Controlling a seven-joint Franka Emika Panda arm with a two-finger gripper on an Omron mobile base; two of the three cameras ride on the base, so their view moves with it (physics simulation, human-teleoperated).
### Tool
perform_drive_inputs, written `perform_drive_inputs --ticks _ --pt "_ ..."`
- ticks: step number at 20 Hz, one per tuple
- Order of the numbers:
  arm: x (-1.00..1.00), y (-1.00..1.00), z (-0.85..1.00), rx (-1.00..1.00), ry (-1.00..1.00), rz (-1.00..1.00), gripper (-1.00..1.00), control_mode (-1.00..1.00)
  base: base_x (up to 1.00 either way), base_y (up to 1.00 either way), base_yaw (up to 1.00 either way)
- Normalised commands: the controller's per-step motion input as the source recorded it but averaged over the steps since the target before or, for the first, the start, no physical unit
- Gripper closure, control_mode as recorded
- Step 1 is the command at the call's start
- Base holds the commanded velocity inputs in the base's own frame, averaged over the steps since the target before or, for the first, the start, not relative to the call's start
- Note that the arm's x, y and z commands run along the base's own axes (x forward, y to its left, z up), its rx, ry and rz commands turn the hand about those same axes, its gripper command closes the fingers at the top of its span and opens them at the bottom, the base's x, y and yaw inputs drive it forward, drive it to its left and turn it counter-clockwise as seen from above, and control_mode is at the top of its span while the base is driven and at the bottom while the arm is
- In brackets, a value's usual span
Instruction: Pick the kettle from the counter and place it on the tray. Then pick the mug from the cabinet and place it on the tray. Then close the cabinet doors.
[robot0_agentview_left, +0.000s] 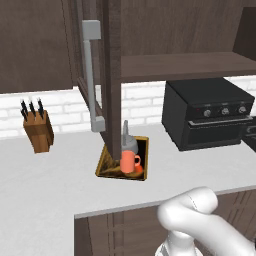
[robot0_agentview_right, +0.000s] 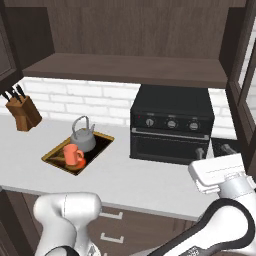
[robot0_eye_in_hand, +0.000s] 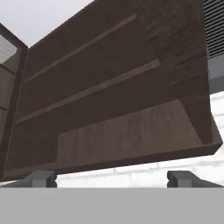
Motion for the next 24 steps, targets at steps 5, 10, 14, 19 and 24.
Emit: perform_drive_inputs --ticks 5,10,14,19,24 --pt "0.0 -0.57 0.25 0.0 -0.01 0.0 -1.0 -1.0 0.0 0.0 0.0" --pt "0.0 -0.55 0.31 0.0 0.0 0.0 -1.0 -1.0 0.0 0.0 0.0" --pt "0.0 -0.36 0.33 0.0 -0.02 0.0 -1.0 -1.0 0.0 0.0 0.0" --pt "-0.14 0.06 0.26 -0.09 -0.02 0.0 -1.0 -1.0 0.0 0.0 0.0" --pt "-0.1 0.34 0.25 -0.21 -0.01 0.0 -1.0 -1.0 0.0 0.0 0.0"
